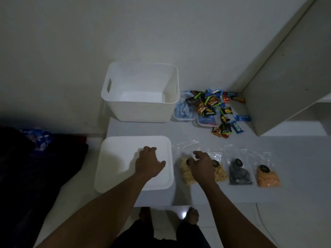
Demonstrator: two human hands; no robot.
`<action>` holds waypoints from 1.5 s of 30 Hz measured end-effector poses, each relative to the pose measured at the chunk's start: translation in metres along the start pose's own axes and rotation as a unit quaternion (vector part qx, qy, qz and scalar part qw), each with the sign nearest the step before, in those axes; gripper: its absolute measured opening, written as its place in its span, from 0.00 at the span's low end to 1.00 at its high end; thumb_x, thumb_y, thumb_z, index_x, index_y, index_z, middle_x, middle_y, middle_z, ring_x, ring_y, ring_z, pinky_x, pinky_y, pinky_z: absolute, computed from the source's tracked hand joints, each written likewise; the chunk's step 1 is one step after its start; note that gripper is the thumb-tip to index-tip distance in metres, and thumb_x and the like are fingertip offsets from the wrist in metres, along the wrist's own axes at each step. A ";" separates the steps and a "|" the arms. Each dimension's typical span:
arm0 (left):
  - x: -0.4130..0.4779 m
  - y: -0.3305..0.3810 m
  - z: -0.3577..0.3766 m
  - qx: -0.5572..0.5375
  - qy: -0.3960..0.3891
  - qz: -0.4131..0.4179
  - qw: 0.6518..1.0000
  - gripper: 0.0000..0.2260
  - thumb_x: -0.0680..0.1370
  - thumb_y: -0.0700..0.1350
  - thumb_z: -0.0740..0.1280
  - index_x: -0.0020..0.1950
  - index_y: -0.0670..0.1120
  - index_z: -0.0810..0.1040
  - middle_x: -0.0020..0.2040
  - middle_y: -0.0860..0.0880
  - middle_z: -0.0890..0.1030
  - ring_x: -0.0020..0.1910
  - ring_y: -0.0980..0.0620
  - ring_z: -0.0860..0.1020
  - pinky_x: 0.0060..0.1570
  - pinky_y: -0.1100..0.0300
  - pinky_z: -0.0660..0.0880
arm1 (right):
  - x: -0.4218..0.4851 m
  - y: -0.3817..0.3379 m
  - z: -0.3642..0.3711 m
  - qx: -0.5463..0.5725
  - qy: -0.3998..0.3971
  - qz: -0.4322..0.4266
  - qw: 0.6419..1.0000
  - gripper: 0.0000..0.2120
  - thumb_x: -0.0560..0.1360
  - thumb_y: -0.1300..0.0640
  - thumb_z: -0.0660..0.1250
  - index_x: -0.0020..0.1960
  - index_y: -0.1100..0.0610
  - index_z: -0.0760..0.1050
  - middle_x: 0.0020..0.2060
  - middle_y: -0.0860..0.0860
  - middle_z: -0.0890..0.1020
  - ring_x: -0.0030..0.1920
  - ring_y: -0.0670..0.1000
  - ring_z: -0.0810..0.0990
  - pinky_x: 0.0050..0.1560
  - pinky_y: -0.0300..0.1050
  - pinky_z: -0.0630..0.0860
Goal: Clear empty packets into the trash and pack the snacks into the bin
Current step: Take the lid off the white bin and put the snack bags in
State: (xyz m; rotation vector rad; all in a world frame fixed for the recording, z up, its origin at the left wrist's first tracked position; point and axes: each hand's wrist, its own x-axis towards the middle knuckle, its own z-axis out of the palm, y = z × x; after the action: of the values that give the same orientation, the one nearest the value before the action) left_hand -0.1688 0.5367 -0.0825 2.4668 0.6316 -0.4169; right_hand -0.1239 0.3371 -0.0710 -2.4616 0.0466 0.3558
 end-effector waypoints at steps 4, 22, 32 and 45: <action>0.000 0.078 0.032 -0.004 -0.037 0.032 0.999 0.33 0.73 0.62 0.68 0.72 0.47 0.68 0.69 0.45 0.70 0.68 0.42 0.69 0.62 0.47 0.73 | 0.025 0.054 -0.039 0.017 0.016 0.083 0.996 0.18 0.76 0.56 0.66 0.62 0.64 0.77 0.57 0.62 0.82 0.56 0.59 0.81 0.52 0.42 0.73; -0.003 0.172 0.109 -0.018 -0.031 -0.078 0.996 0.46 0.74 0.50 0.70 0.79 0.57 0.38 0.73 0.41 0.63 0.64 0.36 0.72 0.60 0.41 0.73 | 0.060 0.117 -0.073 0.047 -0.168 0.048 0.983 0.39 0.77 0.54 0.70 0.80 0.51 0.50 0.60 0.59 0.78 0.49 0.50 0.75 0.51 0.44 0.73; 0.004 0.167 0.078 -0.136 0.040 0.029 0.989 0.32 0.76 0.38 0.69 0.78 0.49 0.62 0.79 0.40 0.56 0.79 0.42 0.55 0.75 0.50 0.57 | 0.093 0.110 -0.103 0.076 -0.120 -0.091 0.986 0.24 0.74 0.56 0.72 0.69 0.57 0.73 0.55 0.54 0.82 0.54 0.54 0.82 0.57 0.53 0.80; 0.022 0.222 -0.043 -0.320 0.340 0.191 0.863 0.30 0.68 0.38 0.77 0.68 0.49 0.71 0.66 0.50 0.73 0.64 0.56 0.72 0.61 0.65 0.73 | 0.142 -0.005 -0.180 0.168 0.085 -0.224 0.956 0.28 0.74 0.59 0.74 0.72 0.55 0.70 0.65 0.53 0.71 0.63 0.50 0.73 0.62 0.47 0.75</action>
State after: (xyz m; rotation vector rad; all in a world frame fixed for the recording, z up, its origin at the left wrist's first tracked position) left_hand -0.0285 0.4064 0.0390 1.9539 0.4181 0.7469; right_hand 0.0575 0.2391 0.0305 -2.0794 -0.3475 -0.0610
